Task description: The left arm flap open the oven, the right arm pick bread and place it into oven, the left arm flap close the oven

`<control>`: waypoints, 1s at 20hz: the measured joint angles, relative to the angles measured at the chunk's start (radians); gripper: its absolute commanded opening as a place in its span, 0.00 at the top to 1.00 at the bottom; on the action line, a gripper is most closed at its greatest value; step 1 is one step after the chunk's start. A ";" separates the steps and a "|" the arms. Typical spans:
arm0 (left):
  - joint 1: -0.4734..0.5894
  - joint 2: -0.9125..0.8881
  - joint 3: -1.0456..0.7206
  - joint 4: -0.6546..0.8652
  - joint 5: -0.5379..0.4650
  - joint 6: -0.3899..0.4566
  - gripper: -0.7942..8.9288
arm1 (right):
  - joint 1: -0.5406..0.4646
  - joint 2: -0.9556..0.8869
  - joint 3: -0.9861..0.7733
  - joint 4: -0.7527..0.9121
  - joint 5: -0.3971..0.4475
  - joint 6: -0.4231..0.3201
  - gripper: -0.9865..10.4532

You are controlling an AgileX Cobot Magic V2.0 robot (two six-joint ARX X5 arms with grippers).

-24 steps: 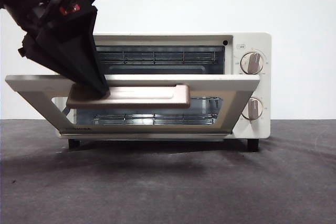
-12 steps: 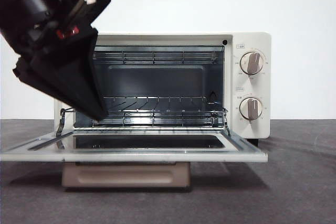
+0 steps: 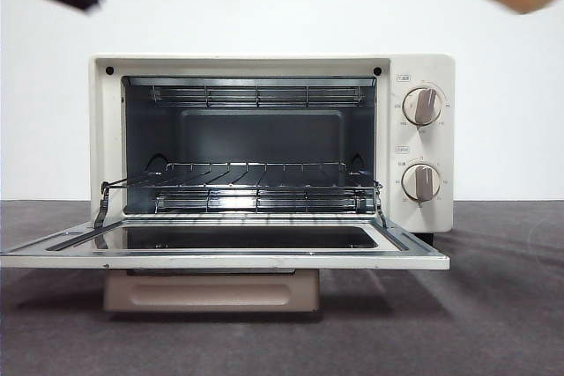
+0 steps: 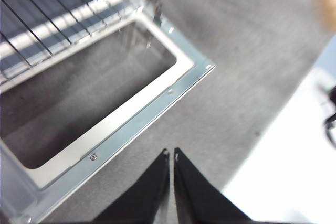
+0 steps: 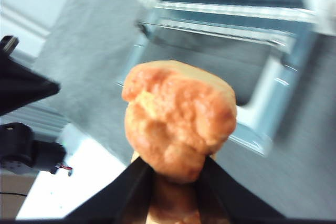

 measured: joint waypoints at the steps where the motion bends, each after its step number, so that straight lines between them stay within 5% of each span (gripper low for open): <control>1: 0.000 -0.047 0.000 -0.010 0.000 -0.014 0.90 | 0.044 0.046 0.000 0.061 0.026 0.025 0.83; 8: 0.000 -0.268 0.000 -0.073 -0.034 -0.087 0.90 | 0.245 0.297 0.000 0.402 0.271 0.159 0.83; 20: 0.000 -0.298 0.116 -0.216 -0.102 -0.080 0.90 | 0.254 0.658 0.000 0.868 0.422 0.288 0.83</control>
